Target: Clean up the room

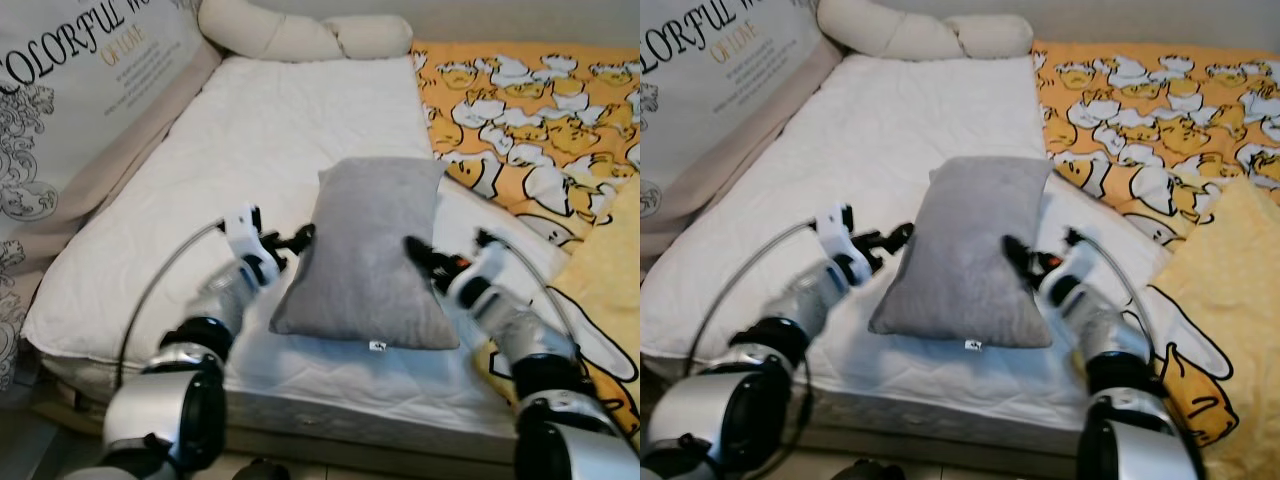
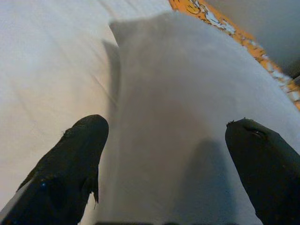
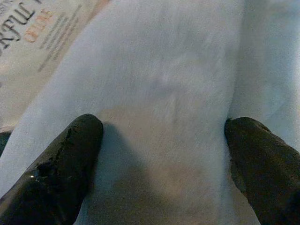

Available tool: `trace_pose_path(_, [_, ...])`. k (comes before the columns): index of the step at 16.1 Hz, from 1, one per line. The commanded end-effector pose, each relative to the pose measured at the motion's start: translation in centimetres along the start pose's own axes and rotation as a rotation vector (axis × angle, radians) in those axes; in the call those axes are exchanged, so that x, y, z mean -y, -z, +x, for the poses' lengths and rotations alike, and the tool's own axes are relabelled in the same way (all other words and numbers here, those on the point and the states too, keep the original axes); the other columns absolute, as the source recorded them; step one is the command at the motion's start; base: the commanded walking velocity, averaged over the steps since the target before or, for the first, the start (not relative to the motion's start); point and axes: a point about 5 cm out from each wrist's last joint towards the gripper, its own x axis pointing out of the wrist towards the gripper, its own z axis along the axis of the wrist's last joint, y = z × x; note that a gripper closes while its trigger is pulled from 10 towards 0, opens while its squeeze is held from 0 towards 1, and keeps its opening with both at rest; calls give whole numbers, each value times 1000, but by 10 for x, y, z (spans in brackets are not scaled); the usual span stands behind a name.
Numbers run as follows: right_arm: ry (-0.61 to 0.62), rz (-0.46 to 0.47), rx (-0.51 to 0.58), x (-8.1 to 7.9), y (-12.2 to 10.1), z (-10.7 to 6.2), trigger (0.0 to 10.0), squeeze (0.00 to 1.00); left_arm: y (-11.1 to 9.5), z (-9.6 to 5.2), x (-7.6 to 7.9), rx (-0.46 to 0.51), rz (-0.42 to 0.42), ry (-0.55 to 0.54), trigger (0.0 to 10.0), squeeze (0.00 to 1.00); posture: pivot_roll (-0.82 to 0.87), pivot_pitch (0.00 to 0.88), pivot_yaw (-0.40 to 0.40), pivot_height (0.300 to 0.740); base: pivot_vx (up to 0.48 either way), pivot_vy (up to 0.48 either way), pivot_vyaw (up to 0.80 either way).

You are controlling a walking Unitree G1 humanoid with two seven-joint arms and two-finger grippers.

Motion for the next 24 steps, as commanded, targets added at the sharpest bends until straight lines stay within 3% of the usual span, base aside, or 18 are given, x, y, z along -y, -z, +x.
trace_pose_path(1, [-22,25,-28,-2,8,1,10000,1000,6,2,6,4,-28,31,10000,1000,-218,94,79,740,0,0,0])
trace_pose_path(3, [-43,40,-125,-8,33,6,10000,1000,47,4,29,-145,5,137,10000,1000,-203,93,61,740,0,0,0])
trace_pose_path(4, [-49,44,-135,-9,37,6,10000,1000,59,3,31,-192,26,135,10000,1000,-197,87,56,740,0,0,0])
trace_pose_path(5, [-56,39,-156,-11,46,7,10000,0,81,-3,32,-267,87,119,10000,1000,-198,84,55,740,0,0,0])
trace_pose_path(6, [-54,37,-160,-11,48,7,10000,0,85,-4,33,-279,73,129,10000,1000,-200,79,54,740,0,0,0])
trace_pose_path(7, [-50,36,-167,-11,52,7,6000,0,91,-6,35,-288,21,149,7647,741,-202,72,57,740,0,0,0])
trace_pose_path(8, [-51,36,-167,-12,54,8,667,0,93,-7,37,-279,-14,168,2353,0,-200,65,61,740,0,0,0])
trace_pose_path(9, [-49,37,-159,-13,54,8,0,0,93,-6,40,-282,-30,186,0,0,-197,62,65,740,0,0,0])
trace_pose_path(13, [-56,43,-115,-18,53,13,0,0,92,-5,44,-307,70,231,0,0,-193,44,88,740,0,0,0])
trace_pose_path(20, [-48,48,-61,-20,54,15,0,0,88,-6,34,-308,111,171,0,0,-182,10,100,740,0,0,0])
trace_pose_path(24, [-48,37,-75,-25,61,16,0,0,82,-6,33,-252,130,190,0,0,-167,0,96,740,0,0,0])
